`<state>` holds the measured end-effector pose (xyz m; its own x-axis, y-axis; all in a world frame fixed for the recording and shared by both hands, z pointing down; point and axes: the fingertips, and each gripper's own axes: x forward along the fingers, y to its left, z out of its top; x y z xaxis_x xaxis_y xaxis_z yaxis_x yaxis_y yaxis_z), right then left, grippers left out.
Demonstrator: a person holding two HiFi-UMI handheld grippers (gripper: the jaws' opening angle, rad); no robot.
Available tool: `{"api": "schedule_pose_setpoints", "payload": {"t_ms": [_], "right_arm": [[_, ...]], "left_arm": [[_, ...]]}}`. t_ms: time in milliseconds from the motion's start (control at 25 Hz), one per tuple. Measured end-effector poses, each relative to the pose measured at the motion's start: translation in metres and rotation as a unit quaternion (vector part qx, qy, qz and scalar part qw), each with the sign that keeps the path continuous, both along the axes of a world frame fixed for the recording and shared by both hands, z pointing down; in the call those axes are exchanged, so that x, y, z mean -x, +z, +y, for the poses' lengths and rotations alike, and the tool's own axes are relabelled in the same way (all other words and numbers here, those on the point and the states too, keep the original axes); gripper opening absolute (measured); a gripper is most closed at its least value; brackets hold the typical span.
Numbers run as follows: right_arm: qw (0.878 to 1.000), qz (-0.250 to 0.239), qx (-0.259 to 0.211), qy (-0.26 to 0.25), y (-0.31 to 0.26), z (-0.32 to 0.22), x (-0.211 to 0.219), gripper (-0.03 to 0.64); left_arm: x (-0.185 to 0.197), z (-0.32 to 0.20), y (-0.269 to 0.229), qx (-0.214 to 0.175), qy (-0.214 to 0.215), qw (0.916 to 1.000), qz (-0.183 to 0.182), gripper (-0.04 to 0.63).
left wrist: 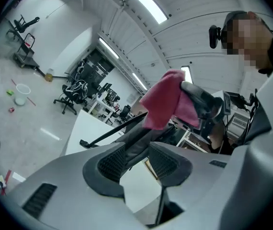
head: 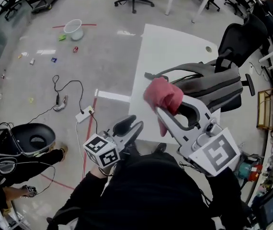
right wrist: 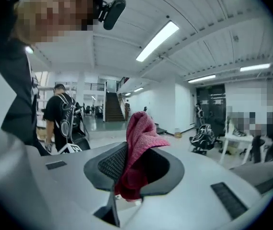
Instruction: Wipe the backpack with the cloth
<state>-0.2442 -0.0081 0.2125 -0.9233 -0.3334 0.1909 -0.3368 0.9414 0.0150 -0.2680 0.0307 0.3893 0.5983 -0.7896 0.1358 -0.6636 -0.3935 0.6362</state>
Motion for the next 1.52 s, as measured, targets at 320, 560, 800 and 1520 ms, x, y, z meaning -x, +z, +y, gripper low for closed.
{"api": "schedule_pose_setpoints", "payload": {"t_ms": [320,560,800,1520], "right_arm": [[0.998,-0.006,0.027,0.051,0.047,0.025,-0.026,0.097],[0.974,-0.107,0.076,0.185,0.024,-0.038,-0.161,0.097],[0.919,-0.212,0.116,0.312,0.043,-0.112,-0.298,0.095],[0.934,-0.087,0.029,0.346,0.116,-0.131,-0.361,0.095]], "left_arm": [[-0.002,-0.005,0.013,0.010,0.009,0.9998,-0.015,0.166],[-0.031,-0.010,0.006,0.021,0.018,0.9995,-0.018,0.166],[-0.073,-0.009,-0.006,0.019,0.027,0.9986,-0.040,0.166],[-0.119,-0.007,0.001,0.036,-0.012,0.9949,-0.094,0.166]]}}
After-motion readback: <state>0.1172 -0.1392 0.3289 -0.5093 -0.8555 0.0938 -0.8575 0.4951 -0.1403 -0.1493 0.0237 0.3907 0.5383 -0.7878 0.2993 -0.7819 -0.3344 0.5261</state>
